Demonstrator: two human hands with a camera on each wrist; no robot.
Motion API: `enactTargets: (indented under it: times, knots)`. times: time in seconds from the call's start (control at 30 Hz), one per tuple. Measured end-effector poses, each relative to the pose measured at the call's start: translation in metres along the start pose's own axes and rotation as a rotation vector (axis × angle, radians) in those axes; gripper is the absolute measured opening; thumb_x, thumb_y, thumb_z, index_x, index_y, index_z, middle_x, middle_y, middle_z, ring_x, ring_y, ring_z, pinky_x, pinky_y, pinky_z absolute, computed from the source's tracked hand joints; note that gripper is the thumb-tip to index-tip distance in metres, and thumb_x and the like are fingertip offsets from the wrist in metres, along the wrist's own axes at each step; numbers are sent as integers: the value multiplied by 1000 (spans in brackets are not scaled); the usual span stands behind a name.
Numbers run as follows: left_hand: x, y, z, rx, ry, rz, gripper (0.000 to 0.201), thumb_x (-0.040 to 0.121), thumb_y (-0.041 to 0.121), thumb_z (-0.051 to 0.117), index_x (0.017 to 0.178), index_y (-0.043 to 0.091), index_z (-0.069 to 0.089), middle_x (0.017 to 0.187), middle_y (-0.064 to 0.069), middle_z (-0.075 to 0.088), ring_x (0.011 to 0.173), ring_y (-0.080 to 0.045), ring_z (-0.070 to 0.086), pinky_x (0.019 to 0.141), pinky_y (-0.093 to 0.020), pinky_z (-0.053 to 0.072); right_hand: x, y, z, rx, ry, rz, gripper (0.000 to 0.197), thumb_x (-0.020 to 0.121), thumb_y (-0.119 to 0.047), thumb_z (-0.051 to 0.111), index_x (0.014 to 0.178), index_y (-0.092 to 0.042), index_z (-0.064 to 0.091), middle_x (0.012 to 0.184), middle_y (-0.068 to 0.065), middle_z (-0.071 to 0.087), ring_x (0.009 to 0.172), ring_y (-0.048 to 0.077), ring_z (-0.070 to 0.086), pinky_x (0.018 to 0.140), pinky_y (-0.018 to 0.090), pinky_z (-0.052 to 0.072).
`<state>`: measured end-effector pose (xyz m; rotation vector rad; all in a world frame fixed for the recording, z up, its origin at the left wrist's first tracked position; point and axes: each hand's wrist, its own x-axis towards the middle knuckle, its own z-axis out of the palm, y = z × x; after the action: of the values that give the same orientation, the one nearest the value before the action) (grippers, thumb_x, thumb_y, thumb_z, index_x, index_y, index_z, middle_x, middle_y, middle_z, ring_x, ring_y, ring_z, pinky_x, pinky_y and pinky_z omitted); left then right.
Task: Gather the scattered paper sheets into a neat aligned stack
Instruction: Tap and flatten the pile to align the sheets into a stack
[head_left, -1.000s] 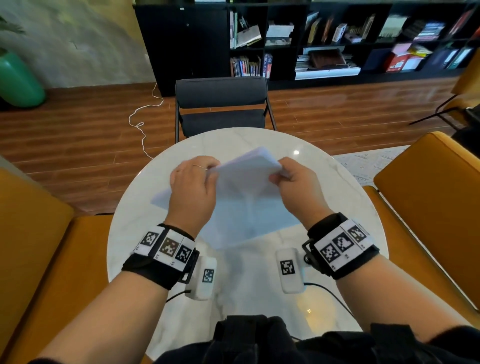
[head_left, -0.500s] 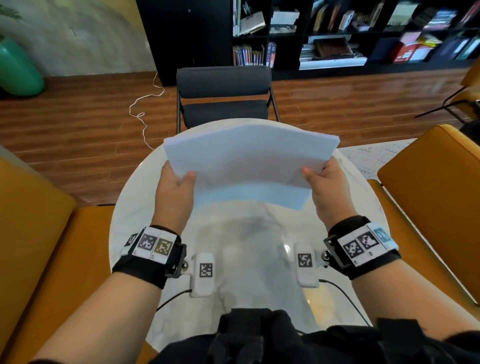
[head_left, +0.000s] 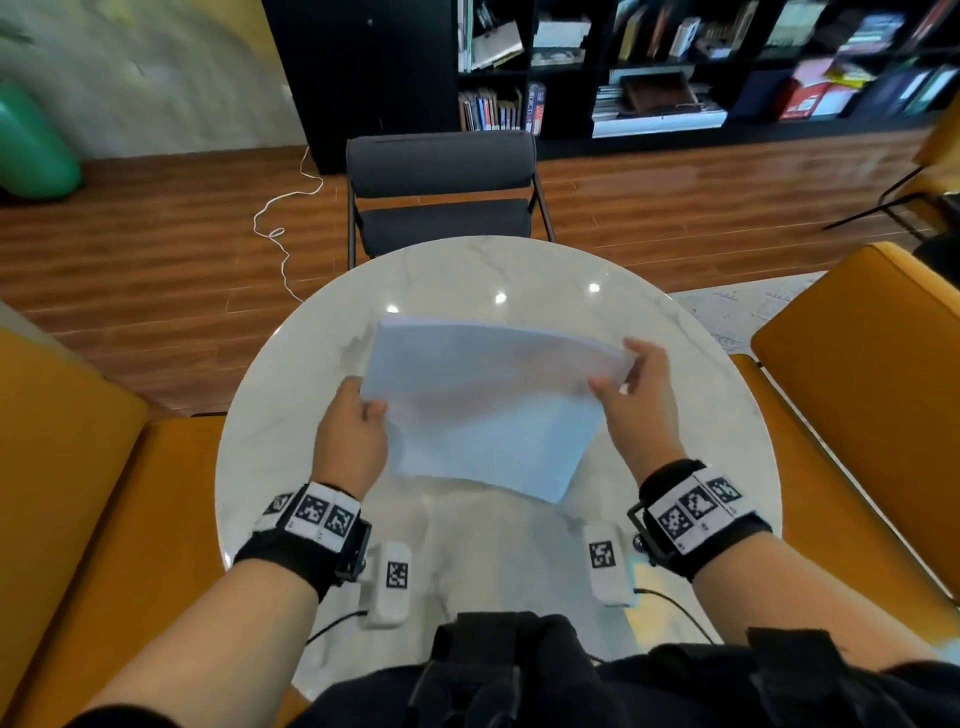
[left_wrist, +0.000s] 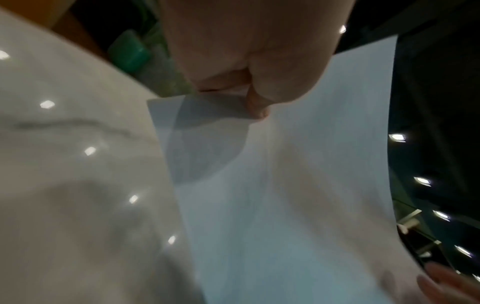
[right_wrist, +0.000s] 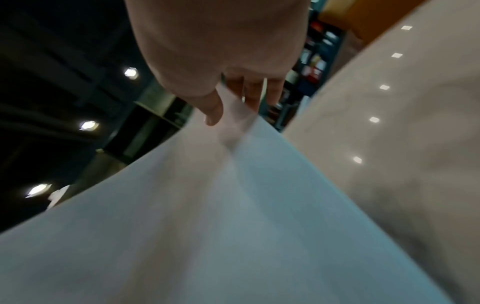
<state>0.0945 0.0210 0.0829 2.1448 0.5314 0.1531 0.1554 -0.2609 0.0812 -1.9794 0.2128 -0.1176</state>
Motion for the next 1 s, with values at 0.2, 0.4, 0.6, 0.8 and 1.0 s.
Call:
enactTargets:
  times: [0.2,0.4,0.6,0.8,1.0]
  knots:
    - [8,62,-21,286,-12,395,14,89,2,44,86,13,52,82,-8,57,79,-29,53,67,-33,38,-4,-56,6,-410,-278,-377,15,86,-11,63,98,-19,64,95,6,64,97,29,57,81,33,43]
    - [4,53,-24,185,302,331,42,89,17,54,131,18,47,132,-10,51,126,-29,43,106,-44,34,-9,-50,6,14,-218,-114,15,86,2,56,87,-10,63,82,5,66,78,21,58,64,14,44]
    - [-21,45,4,-495,-96,-77,55,94,11,49,141,27,26,136,1,49,124,-19,50,98,-32,39,-20,-39,11,340,-249,55,34,88,5,55,100,-25,64,100,7,72,97,31,68,96,53,51]
    - [-18,65,-4,-475,25,65,27,95,10,45,113,30,43,106,13,60,100,-4,59,91,-26,46,-20,-46,10,434,-234,-7,38,91,8,50,103,-27,59,90,-15,75,91,8,69,92,33,53]
    - [-21,27,19,-409,-45,27,32,95,5,43,125,15,41,104,15,58,103,-5,59,84,-19,45,-26,-9,17,282,-220,72,38,92,3,50,110,-28,58,106,-6,70,106,20,65,96,37,51]
